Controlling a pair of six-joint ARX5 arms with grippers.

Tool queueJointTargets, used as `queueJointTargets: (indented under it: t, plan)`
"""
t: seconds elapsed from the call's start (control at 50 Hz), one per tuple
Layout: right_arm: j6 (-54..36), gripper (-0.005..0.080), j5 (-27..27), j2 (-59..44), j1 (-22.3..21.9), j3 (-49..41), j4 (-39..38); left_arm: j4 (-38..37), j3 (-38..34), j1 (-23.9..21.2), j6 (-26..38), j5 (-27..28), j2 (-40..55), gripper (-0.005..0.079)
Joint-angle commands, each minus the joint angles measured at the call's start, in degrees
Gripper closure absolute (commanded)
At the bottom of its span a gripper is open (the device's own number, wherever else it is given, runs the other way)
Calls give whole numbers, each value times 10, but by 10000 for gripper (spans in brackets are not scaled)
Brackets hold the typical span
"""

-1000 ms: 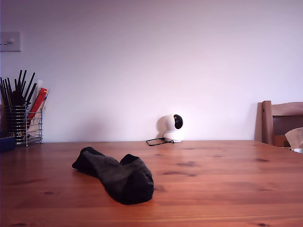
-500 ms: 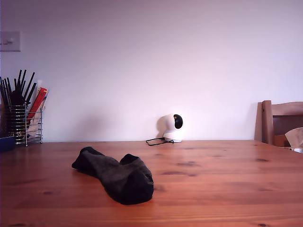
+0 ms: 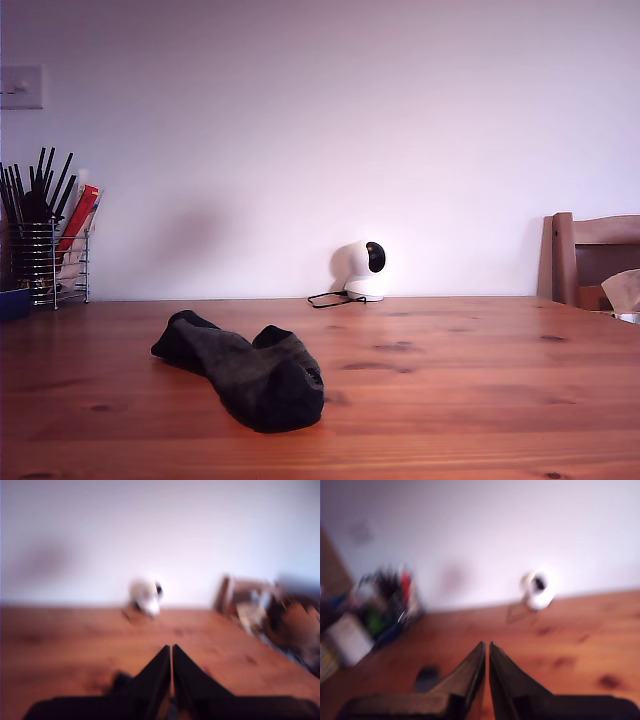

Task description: Fold the socks in front of you. After folding them, place them to the right side.

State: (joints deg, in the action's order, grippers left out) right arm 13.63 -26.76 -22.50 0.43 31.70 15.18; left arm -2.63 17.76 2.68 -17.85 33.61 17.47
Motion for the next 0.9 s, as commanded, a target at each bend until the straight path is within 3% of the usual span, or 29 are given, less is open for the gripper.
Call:
queueJointTargets:
  t: [0.0, 0.18, 0.34, 0.62, 0.88]
  plan:
    - [-2, 765, -28, -43, 0, 18, 6, 5, 18, -1, 3, 18, 46, 761]
    - [-9, 765, -99, -177, 26, 64, 36, 4, 59, -10, 34, 78, 190, 761]
    - [-32, 765, -118, -278, 88, 81, 40, -3, 99, -32, 70, 109, 322, 761]
    - [-62, 765, -116, -411, 200, 96, 16, -3, 186, -69, 158, 80, 523, 761]
    - [-61, 764, -95, -474, 260, 97, -42, -3, 270, -84, 211, 62, 674, 761]
